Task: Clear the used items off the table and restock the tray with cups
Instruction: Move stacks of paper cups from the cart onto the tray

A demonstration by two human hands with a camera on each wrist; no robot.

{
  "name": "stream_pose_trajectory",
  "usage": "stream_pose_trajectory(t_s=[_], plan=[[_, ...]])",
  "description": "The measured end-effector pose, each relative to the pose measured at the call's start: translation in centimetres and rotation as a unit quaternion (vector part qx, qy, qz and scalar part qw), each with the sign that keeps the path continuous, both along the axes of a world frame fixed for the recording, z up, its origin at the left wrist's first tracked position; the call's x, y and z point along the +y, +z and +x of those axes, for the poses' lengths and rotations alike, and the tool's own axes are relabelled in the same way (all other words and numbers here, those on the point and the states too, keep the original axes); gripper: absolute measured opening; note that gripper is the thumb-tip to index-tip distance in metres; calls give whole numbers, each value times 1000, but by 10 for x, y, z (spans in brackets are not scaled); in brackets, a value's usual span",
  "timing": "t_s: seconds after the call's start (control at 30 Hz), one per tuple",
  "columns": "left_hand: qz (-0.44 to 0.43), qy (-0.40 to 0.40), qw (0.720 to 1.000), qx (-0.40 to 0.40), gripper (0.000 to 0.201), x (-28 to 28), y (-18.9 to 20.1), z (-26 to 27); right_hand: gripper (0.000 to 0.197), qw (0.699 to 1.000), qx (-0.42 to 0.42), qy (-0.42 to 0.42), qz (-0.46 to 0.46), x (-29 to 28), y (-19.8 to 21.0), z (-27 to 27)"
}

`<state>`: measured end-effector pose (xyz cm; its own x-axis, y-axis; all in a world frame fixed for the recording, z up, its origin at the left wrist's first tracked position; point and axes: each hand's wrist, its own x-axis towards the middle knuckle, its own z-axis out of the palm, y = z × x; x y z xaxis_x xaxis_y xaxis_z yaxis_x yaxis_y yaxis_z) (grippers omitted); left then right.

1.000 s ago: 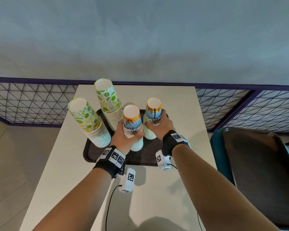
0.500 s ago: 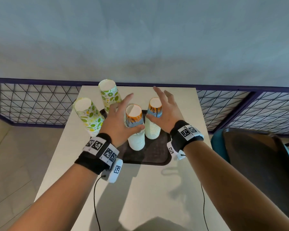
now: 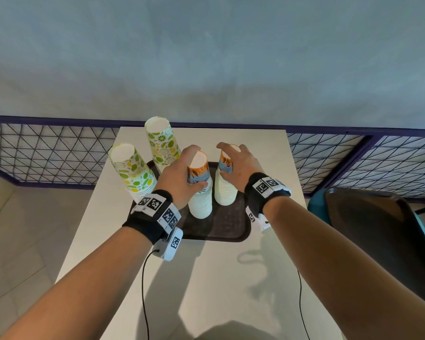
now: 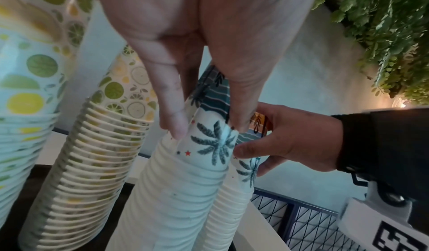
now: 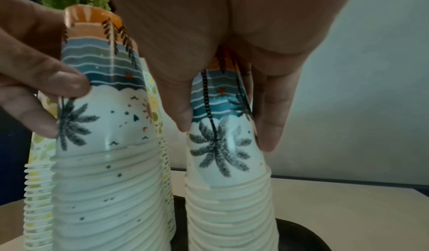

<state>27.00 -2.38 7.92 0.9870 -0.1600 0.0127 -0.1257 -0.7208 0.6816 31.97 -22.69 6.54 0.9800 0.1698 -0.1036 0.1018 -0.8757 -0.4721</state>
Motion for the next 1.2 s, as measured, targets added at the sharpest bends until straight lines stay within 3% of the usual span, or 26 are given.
stream_pose_trajectory(t_s=[0.83, 1.03, 1.2], plan=[[16, -38, 999, -26, 83, -10, 2, 31, 75, 1000, -5, -28, -2, -24, -2, -24], [-12, -6, 1000, -7, 112, -16, 7, 26, 78, 1000, 8, -19, -8, -25, 0, -19], [-25, 71, 997, 1, 129, -18, 18, 8, 94, 1000, -7, 14, -17, -32, 8, -21]])
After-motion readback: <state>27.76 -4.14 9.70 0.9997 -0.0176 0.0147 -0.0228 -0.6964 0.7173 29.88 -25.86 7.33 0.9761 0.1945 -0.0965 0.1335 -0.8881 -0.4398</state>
